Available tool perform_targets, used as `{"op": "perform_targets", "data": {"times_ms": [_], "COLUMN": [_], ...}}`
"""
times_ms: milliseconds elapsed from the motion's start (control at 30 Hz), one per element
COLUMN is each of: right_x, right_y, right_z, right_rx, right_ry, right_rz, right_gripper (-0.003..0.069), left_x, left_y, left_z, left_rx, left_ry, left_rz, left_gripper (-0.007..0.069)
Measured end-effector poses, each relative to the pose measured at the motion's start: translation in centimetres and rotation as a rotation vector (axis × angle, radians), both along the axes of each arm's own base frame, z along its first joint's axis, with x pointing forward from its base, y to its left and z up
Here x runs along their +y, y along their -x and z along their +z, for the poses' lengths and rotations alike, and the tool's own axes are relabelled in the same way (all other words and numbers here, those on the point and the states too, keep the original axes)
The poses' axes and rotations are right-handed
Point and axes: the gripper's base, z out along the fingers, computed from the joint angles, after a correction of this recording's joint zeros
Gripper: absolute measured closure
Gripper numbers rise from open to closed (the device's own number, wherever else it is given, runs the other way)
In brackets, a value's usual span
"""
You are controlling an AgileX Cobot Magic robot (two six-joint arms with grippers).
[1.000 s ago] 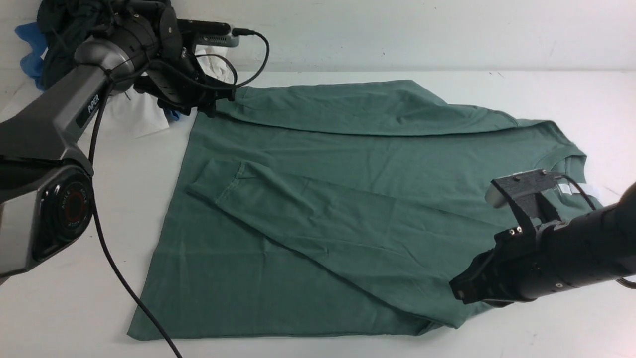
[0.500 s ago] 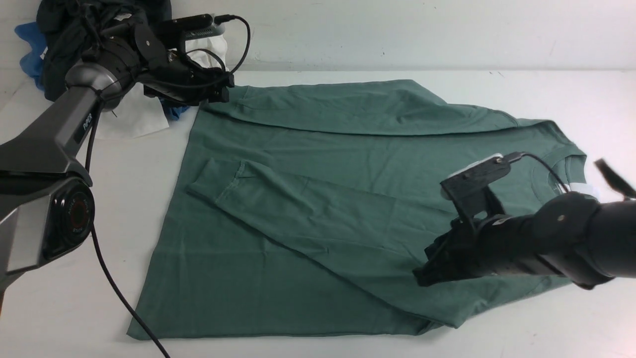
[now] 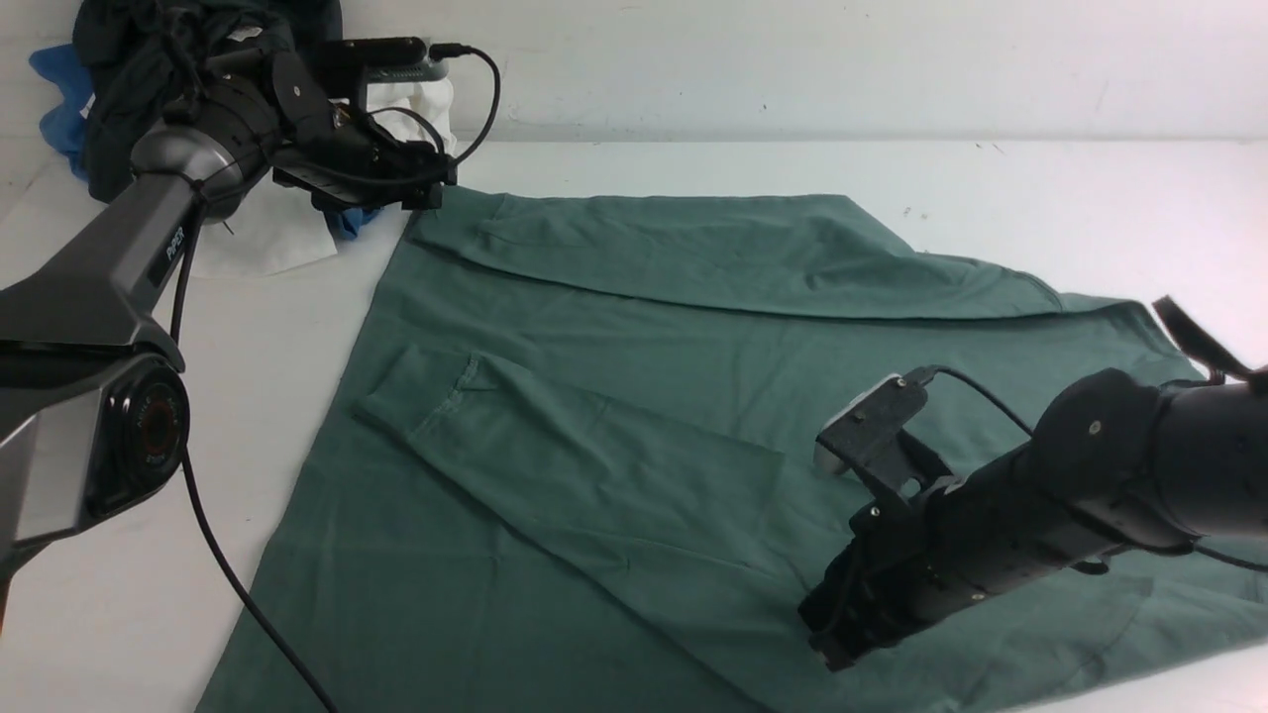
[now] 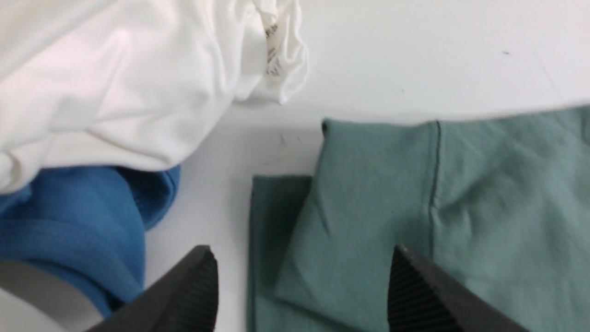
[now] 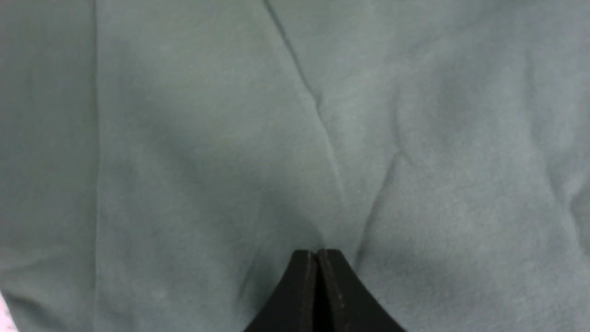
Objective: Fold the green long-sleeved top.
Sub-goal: Use the left arm to clamp the cuff farthest from it
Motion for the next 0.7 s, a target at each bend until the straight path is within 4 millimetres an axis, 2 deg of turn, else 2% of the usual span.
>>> {"op": "perform_targets", "data": {"times_ms": [200, 400, 467, 533, 600, 667, 700], "right_x": [-0.3, -0.5, -0.5, -0.5, -0.5, -0.5, -0.5], "right_y": [0.7, 1.3, 1.4, 1.4, 1.4, 1.5, 1.5], "right_z": [0.8, 3.3, 3.5, 3.7, 3.8, 3.8, 3.9], "right_rx": [-0.009, -0.065, -0.072, -0.077, -0.079, -0.079, -0.079], "right_ry": [0.032, 0.005, 0.002, -0.001, -0.002, -0.003, -0.003], "right_rz": [0.078, 0.098, 0.099, 0.100, 0.100, 0.100, 0.101], "right_gripper": [0.0671, 0.0670, 0.0670, 0.0670, 0.0670, 0.0670, 0.0670], "left_x": [0.0, -0.1, -0.2, -0.5, -0.9, -1.0, -1.1], "left_y": [-0.4, -1.0, -1.1, -1.2, -1.3, -1.4, -1.4], "left_z": [-1.1, -4.3, -4.6, -5.0, -5.3, -5.5, -5.5], "left_rx": [-0.024, -0.026, -0.038, -0.057, -0.074, -0.079, -0.087], "left_ry": [0.003, -0.020, -0.009, 0.023, 0.063, 0.067, 0.080], "left_rz": [0.011, -0.029, -0.037, -0.048, -0.072, -0.084, -0.094], "left_gripper": [0.0169, 0.0174, 0.0188, 0.0223, 0.0307, 0.0357, 0.0434]}}
